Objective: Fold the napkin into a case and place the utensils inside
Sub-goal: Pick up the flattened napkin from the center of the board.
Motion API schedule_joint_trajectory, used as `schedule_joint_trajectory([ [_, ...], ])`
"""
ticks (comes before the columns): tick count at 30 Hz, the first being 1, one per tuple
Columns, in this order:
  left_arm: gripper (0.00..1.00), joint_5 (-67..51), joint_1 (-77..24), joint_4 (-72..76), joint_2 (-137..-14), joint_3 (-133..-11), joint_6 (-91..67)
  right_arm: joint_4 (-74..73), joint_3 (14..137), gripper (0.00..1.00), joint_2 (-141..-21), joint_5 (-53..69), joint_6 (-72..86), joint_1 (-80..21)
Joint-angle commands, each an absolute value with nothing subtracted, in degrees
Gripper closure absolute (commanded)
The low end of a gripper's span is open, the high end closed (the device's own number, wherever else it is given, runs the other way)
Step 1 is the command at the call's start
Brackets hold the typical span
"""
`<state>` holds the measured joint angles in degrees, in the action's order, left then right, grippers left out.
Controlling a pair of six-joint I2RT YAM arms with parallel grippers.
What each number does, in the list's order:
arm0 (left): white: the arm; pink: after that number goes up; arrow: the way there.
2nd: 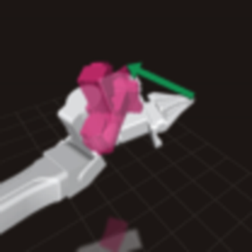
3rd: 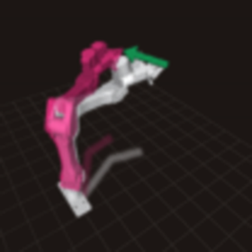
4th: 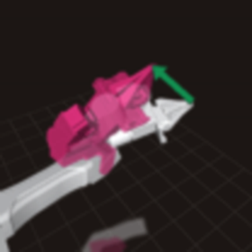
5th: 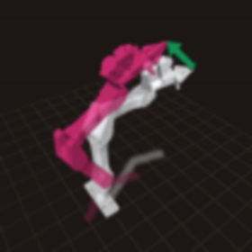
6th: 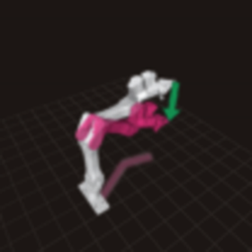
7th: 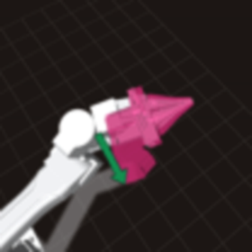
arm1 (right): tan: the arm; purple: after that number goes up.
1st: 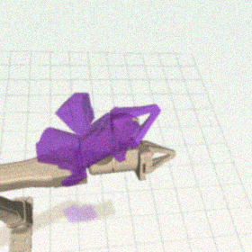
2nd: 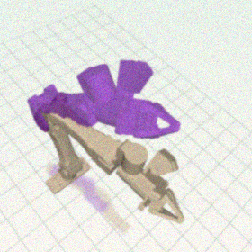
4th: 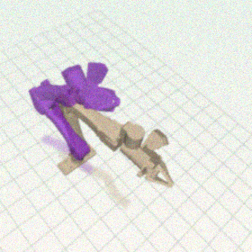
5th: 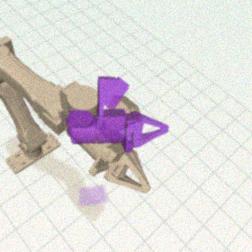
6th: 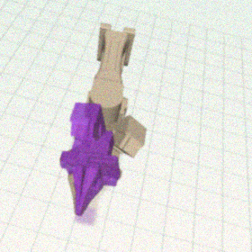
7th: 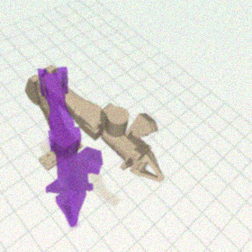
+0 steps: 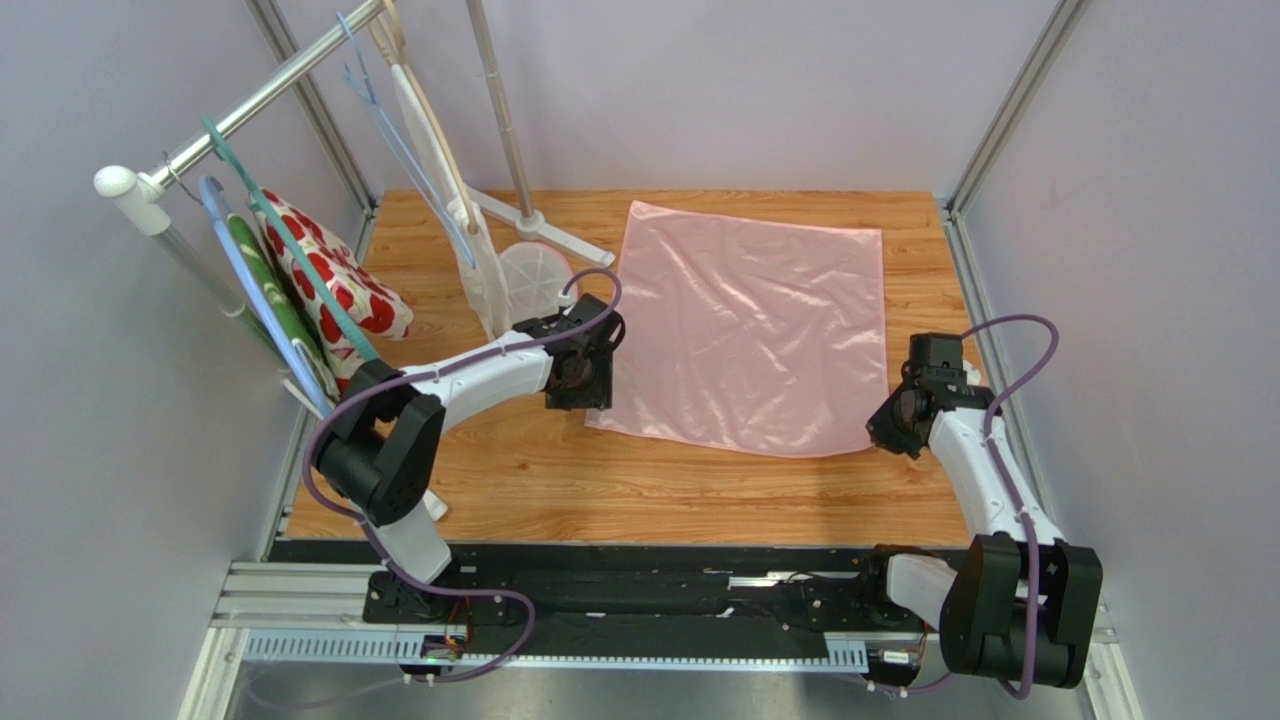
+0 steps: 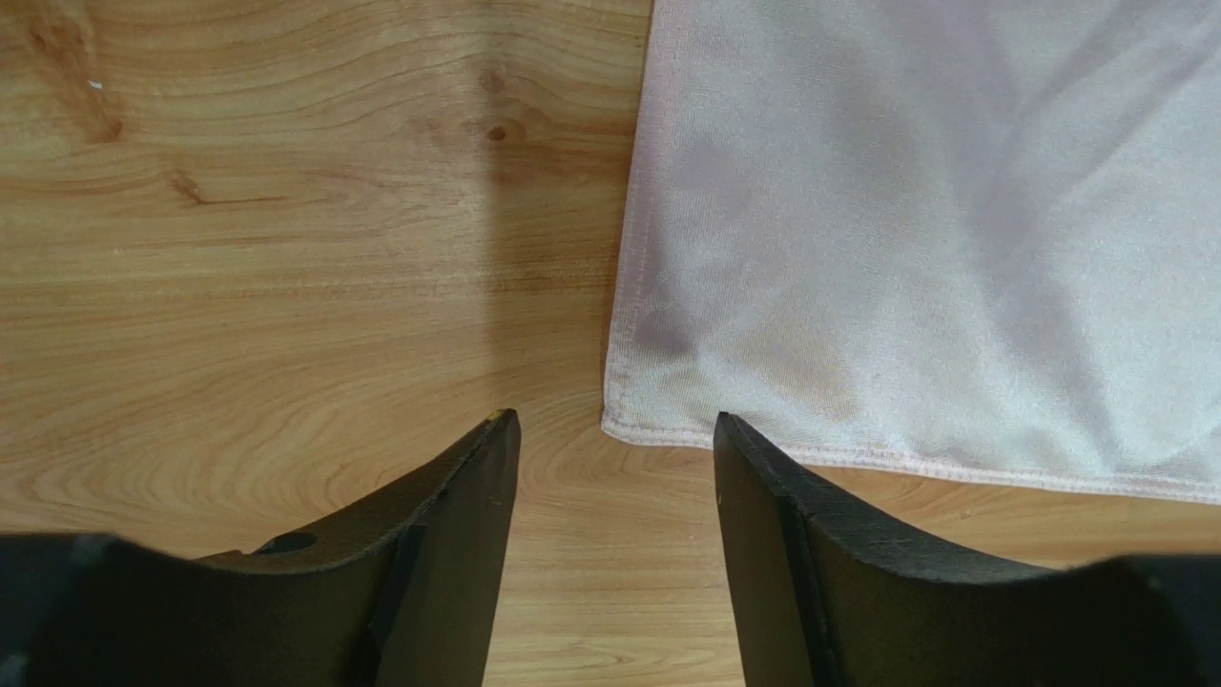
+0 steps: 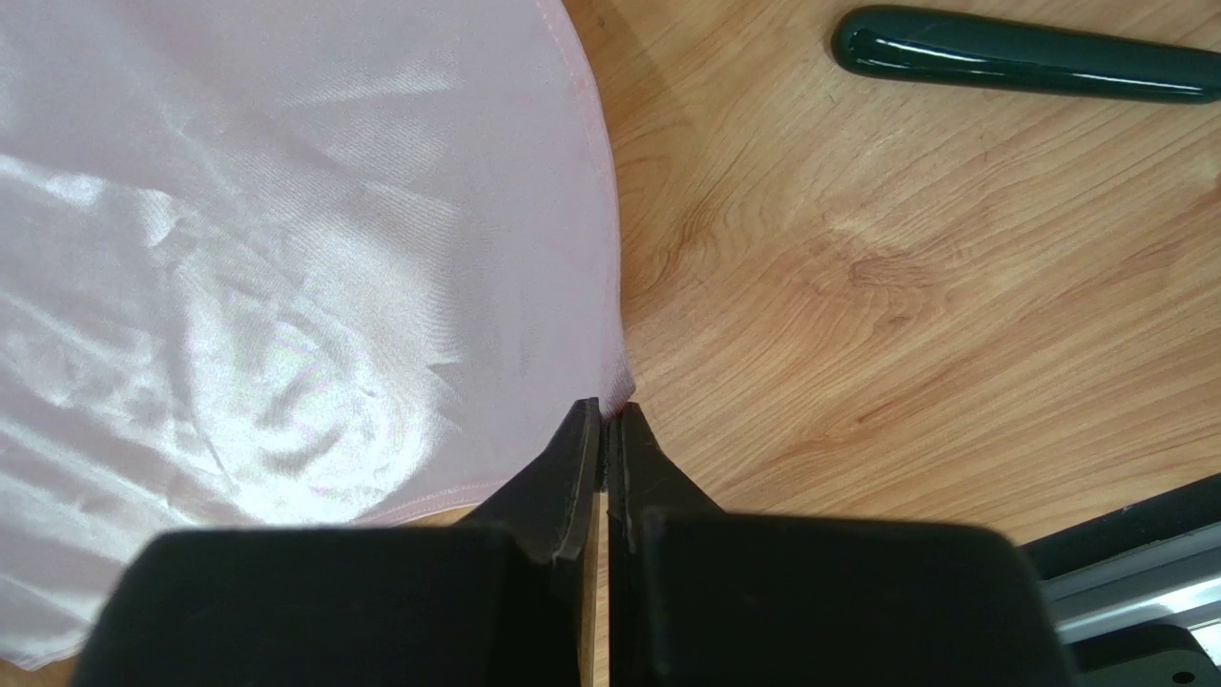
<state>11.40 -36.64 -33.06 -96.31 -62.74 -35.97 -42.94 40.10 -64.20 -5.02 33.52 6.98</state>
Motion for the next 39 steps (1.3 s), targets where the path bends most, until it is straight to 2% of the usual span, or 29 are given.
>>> schedule_joint_trajectory([
  [1, 0.42, 12.13, -35.69, -34.19, -98.43, -65.65, -40.34, -41.40, 40.52, 1.00, -63.11, -3.52, 31.64, 6.77],
  [11, 0.50, 11.52, -35.68, -37.18, -101.95, -66.89, -47.46, -41.22, 40.60, 1.00, -62.67, -2.90, 31.38, 6.77],
  [19, 0.45, 11.78, -37.00, -38.06, -104.41, -66.62, -50.97, -41.22, 40.61, 1.00, -62.67, -2.90, 31.46, 6.77],
  [23, 0.46, 10.81, -37.27, -36.74, -107.05, -66.62, -52.46, -41.13, 40.43, 1.00, -62.40, -2.72, 31.46, 6.77],
  [27, 0.67, 11.77, -37.18, -34.90, -107.14, -64.69, -53.79, -41.57, 40.61, 1.00, -61.70, -2.81, 31.46, 6.77],
  [29, 0.73, 11.43, -36.92, -32.35, -106.53, -62.50, -53.88, -41.66, 40.61, 1.00, -61.61, -2.81, 31.46, 6.77],
  [33, 0.95, 10.90, -37.09, -30.50, -104.25, -61.79, -52.13, -41.48, 40.60, 1.00, -61.96, -2.64, 31.46, 6.77],
  [35, 1.00, 13.17, -37.53, -31.72, -102.40, -62.66, -50.02, -41.83, 40.87, 1.00, -61.88, -2.90, 31.38, 6.77],
  [39, 1.00, 15.47, -38.85, -32.61, -94.34, -63.19, -45.71, -42.80, 41.39, 1.00, -59.86, -2.90, 31.64, 6.77],
])
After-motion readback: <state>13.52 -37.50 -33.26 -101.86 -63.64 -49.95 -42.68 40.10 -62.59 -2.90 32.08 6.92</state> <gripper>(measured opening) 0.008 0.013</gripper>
